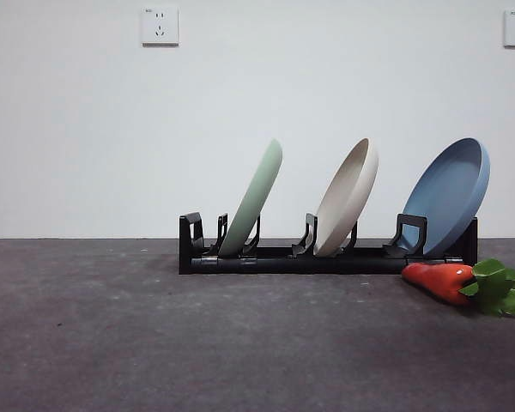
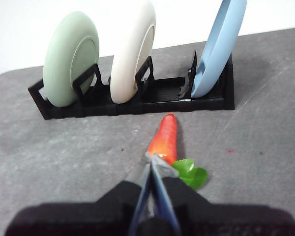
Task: Take the green plate from the plate rack,put the plate on the table,take the carrot from the table,put the carrot in the plate
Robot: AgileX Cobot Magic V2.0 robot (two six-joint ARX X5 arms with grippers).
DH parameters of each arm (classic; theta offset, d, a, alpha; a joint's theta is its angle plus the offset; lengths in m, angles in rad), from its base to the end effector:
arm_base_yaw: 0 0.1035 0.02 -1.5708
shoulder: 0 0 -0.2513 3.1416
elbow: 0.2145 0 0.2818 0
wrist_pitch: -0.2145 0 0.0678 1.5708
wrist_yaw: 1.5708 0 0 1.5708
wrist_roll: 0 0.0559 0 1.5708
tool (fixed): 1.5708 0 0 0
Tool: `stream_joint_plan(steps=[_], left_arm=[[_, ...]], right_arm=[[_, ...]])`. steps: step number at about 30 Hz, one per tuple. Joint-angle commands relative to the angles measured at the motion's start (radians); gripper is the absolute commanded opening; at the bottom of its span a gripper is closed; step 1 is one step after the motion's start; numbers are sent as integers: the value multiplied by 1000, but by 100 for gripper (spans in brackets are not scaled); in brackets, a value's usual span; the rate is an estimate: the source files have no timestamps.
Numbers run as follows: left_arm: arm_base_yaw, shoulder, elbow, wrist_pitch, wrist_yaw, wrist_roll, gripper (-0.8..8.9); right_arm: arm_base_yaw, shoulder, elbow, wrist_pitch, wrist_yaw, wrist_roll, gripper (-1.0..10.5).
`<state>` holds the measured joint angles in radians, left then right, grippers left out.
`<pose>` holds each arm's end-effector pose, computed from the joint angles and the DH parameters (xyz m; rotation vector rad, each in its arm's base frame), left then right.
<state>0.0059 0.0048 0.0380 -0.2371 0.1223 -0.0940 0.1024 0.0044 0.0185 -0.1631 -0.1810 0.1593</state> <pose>0.1627 -0.0059 0.1488 -0.1066 0.2089 -0.1064 0.1627 0.0268 0.1502 0.1638 0.1716 0.2704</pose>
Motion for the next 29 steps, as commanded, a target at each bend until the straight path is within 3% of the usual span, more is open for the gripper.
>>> stream_joint_plan(steps=[1,5,9,18,22,29], left_arm=[[2,-3,-14,8,55,-68,-4],[2,-3,12,7,153,-129,-6],[2,-3,69,-12,172,-174,-6],[2,42,270,-97,224,-176,-6],[2,107,374,-157,277,-167,-6],[2,261,563,-304,430,-110,-6]], right_arm=[[-2,-3,-12,2,-2,100,1],[-2,-3,6,31,-4,156,-9],[-2,-2,60,31,-4,217,-9],[-2,97,286,-95,-58,214,-11],[-2,188,430,-237,-59,151,-10],[-2,391,712,-522,-134,-51,-10]])
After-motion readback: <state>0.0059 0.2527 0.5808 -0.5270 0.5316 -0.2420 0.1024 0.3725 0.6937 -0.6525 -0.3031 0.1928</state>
